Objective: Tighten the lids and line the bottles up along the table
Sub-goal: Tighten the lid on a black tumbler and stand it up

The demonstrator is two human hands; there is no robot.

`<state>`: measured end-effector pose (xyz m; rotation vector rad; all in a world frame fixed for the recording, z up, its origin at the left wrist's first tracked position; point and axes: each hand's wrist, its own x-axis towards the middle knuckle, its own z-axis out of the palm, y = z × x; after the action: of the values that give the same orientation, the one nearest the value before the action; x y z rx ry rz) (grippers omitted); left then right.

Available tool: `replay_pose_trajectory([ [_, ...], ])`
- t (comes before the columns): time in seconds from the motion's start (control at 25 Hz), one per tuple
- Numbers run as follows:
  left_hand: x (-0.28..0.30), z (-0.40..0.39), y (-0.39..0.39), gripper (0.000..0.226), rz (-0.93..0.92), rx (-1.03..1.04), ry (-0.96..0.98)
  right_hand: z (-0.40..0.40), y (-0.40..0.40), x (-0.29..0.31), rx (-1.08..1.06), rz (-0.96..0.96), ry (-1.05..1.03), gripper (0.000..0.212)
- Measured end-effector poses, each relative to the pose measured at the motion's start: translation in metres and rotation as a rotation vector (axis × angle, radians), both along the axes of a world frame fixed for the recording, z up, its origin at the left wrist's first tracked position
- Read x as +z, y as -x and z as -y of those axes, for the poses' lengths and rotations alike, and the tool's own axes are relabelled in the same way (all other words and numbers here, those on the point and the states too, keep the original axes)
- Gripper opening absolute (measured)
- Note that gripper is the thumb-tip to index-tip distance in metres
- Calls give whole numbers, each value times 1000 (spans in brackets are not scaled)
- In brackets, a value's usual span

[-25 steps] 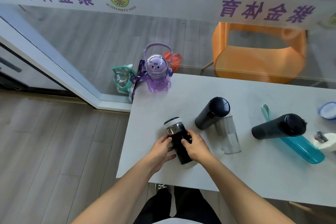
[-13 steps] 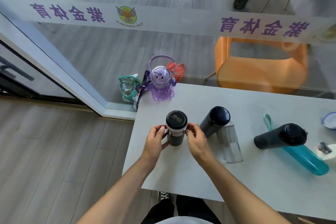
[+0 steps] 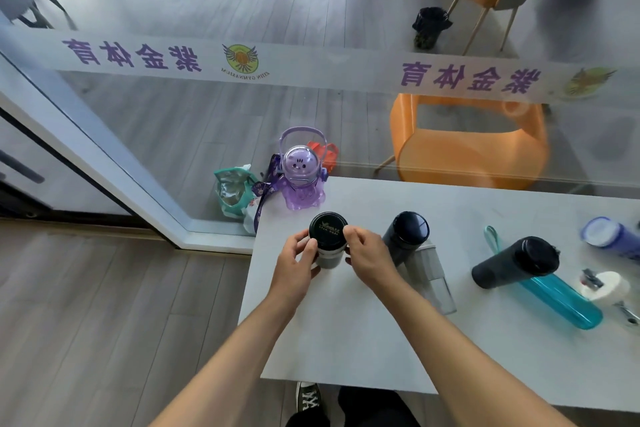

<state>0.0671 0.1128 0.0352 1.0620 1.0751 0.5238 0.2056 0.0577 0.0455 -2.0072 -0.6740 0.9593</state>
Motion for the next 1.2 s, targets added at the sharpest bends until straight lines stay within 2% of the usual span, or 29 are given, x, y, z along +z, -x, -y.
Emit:
replay_pose_trajectory([
  [0.2, 31, -36, -30, 23, 44, 17, -62, -40, -42, 39, 17, 52, -15, 32],
  [0.32, 46, -55, -61, 15, 39, 6, -55, -60, -78, 55, 44, 49, -28, 31],
  [0.4, 54, -64, -84, 18, 36, -8, -43, -69, -103, 60, 25, 14, -32, 35],
  [0.6, 52, -84, -134, 44, -75, -94, 9, -79, -154, 34, 2, -106, -6, 26],
  [0.84, 29, -90, -162, 53, -210, -139, 28, -92, -181, 0, 10, -82, 16, 21],
  [1.0, 19, -87, -166, 58, -222, -142, 44, -93, -187, -15, 40, -69, 26, 24],
  [1.2, 16, -88, -171, 57, -222, -156, 27, -94, -190, -20, 24, -79, 46, 42],
])
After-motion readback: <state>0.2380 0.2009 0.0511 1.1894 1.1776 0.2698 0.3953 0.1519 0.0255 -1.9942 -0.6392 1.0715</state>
